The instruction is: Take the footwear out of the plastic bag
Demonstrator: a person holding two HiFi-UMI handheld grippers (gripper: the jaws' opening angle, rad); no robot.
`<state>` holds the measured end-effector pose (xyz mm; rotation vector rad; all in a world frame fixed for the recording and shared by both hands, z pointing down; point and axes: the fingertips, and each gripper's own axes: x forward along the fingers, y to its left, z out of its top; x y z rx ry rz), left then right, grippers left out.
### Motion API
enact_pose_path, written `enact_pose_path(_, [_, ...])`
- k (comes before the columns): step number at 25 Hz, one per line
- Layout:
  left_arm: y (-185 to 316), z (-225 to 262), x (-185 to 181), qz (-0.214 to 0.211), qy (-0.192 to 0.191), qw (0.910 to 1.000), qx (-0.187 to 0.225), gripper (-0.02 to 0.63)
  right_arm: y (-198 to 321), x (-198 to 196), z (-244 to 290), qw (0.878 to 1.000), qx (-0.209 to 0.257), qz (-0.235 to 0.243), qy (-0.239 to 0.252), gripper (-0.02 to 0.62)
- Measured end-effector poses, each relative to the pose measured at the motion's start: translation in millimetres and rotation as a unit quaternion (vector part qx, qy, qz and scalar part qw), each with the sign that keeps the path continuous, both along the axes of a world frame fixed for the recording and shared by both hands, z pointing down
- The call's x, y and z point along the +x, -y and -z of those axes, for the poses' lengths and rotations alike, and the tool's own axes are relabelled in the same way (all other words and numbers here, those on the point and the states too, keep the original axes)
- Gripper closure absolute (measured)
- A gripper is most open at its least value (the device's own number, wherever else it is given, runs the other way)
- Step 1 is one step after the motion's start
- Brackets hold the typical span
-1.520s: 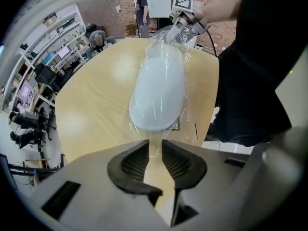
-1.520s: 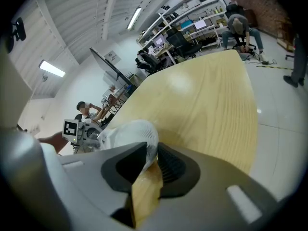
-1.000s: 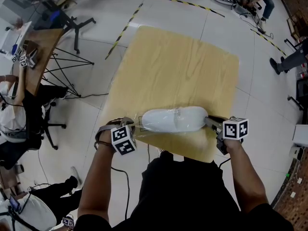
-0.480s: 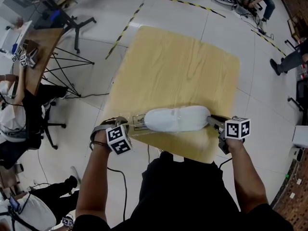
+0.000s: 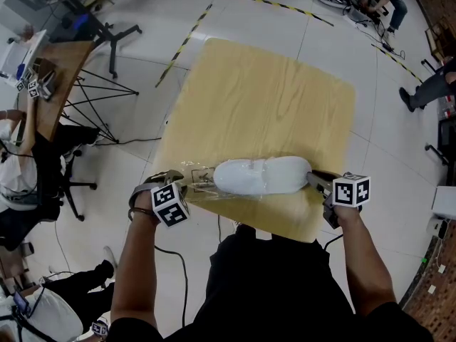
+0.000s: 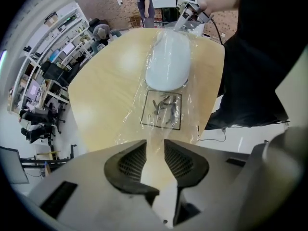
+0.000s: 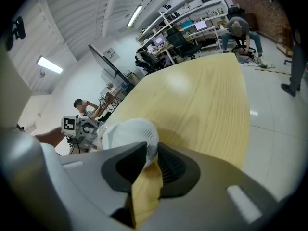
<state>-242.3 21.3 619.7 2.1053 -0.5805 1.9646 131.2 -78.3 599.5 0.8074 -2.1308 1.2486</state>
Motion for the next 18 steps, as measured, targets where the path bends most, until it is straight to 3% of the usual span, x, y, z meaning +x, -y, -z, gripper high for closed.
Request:
enact_pose_path(2, [-3.1, 9.0, 8.0, -0.005, -0.022, 0.9997, -0.004, 0.446, 0.0, -0.5, 1.3, 1.0, 0.001, 0.0, -0.001, 0.519])
enact_pose_path(9, [14.1, 39.0, 76.9, -0.032, -0.122, 0.9912, 0.039, 0.437, -0.6, -0.9, 2.3, 1.0, 0.0, -0.003, -0.001, 0.52])
enact_pose_path(13, [30.1, 27.8, 102.7, -0.045, -0.134, 0.9893, 0.036, 0.439, -1.5, -2.3, 2.8, 1.0, -0.001, -0.002, -0.002, 0.518])
enact_pose_path(18, [32.7, 12.0, 111.4, -0.079, -0.114, 0.9903, 0.011, 0.456, -1.4, -3.5, 0.5, 1.0, -0.001, -0.001, -0.003, 0.518])
